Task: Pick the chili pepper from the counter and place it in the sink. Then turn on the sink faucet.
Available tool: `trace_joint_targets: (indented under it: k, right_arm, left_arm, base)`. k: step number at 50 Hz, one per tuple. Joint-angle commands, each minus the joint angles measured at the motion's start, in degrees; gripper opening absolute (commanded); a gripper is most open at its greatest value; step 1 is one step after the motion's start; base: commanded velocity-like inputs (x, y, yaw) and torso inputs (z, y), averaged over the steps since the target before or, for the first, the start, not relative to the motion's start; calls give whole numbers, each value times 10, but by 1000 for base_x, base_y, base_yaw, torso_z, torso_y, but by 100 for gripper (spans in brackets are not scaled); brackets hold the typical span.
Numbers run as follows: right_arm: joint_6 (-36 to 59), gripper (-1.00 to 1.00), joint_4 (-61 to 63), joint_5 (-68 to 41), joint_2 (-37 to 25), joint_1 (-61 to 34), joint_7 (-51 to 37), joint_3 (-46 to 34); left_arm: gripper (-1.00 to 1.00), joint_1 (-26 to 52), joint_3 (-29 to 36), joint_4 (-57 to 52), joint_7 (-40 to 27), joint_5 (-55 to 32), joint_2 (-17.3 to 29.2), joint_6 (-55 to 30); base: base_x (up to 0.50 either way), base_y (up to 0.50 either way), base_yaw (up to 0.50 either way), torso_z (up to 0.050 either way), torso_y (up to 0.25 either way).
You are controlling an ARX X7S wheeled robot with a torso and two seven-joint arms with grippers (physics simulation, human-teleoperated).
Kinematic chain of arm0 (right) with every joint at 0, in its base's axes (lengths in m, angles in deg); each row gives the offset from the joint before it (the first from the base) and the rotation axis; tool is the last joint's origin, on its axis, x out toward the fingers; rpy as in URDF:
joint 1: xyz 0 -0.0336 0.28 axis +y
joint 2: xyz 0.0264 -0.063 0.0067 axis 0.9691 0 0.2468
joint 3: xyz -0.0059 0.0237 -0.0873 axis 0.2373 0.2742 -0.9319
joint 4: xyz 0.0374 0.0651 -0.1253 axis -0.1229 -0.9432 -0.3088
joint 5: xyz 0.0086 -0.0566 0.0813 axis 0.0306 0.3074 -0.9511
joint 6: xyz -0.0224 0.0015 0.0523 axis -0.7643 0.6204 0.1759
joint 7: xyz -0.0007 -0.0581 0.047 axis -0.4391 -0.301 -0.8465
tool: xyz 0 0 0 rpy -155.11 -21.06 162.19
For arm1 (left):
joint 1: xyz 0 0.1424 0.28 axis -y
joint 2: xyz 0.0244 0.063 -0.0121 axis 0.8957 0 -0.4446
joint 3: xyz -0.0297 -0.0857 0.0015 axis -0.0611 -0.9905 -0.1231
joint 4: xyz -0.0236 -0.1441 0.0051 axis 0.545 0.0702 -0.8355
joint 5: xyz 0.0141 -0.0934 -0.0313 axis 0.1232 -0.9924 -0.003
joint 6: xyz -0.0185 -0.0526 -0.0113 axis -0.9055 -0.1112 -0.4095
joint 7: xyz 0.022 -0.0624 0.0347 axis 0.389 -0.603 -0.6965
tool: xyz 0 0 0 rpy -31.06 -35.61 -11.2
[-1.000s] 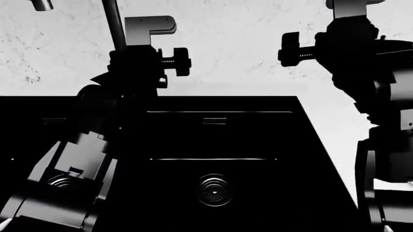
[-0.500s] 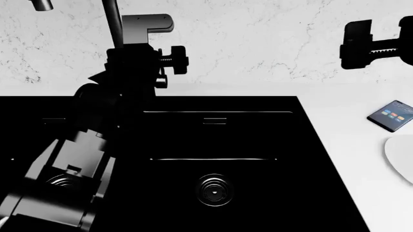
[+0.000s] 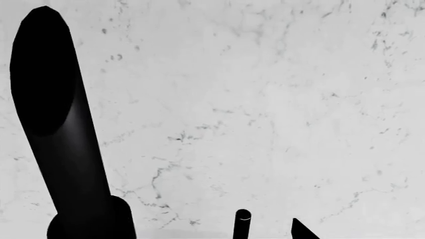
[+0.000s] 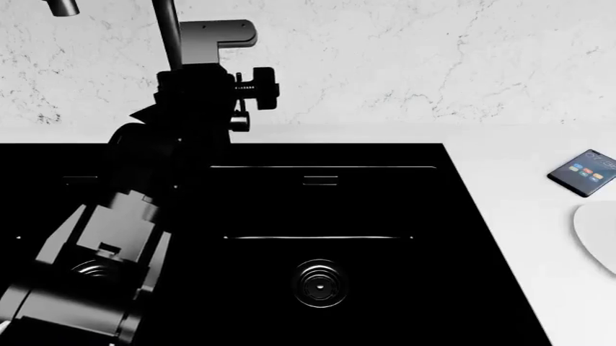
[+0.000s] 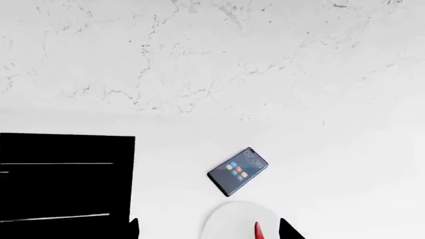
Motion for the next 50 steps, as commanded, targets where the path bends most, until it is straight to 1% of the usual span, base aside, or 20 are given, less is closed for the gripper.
trace_joint_targets:
  k: [1, 10, 12, 15, 17, 18, 24, 27, 32, 36, 41, 44, 50]
  right_arm:
    - [-3, 100, 54, -106, -86, -154, -18, -162]
    - [3, 100, 77, -103, -134, -146, -13, -179]
    - [-3, 100, 81, -81, -150, -130, 19, -170]
    - [10, 100, 79, -68, -159, -119, 23, -166]
    - [10, 100, 80, -48, -161, -112, 41, -160]
    - [5, 100, 80, -24, -161, -107, 64, -154]
    - [-4, 100, 73, 23, -163, -95, 108, -137]
    - [-20, 100, 84, 71, -176, -78, 159, -137]
    - [-34, 100, 86, 132, -177, -57, 211, -140]
    - [-40, 100, 86, 154, -178, -52, 225, -137]
    - [-38, 100, 69, 189, -165, -50, 247, -129]
    - [-50, 100, 68, 213, -163, -42, 271, -129]
    - [-62, 100, 52, 250, -147, -29, 295, -129]
  left_arm:
    - [100, 0, -12, -5, 13, 1, -8, -3]
    - [100, -2, -10, -5, 12, -2, -8, 0]
    - [100, -1, -10, -3, 13, -2, -8, 1]
    - [100, 0, -8, 5, 15, -1, -10, 6]
    - [100, -2, -7, 3, 15, -2, -10, 6]
    - [100, -2, -6, 3, 15, -2, -10, 7]
    - [100, -1, -5, 7, 16, -3, -10, 9]
    - [100, -4, -3, 8, 17, -3, -10, 11]
    - [100, -6, -1, 5, 16, -4, -10, 12]
    - [100, -5, 0, 6, 16, -5, -9, 13]
    - [100, -9, 1, 2, 14, -7, -9, 13]
    - [100, -7, 4, 19, 19, -3, -12, 22]
    - [100, -10, 5, 3, 14, -9, -9, 14]
  base:
    - [0, 0, 0, 0, 0]
    - [0, 0, 0, 0, 0]
    - [0, 0, 0, 0, 0]
    - [0, 0, 0, 0, 0]
    - [0, 0, 0, 0, 0]
    - [0, 0, 0, 0, 0]
    - [0, 0, 0, 0, 0]
    - [0, 0, 0, 0, 0]
    - [0, 0, 0, 0, 0]
    - [0, 0, 0, 0, 0]
    - [0, 0, 0, 0, 0]
    - [0, 0, 0, 0, 0]
    - [0, 0, 0, 0, 0]
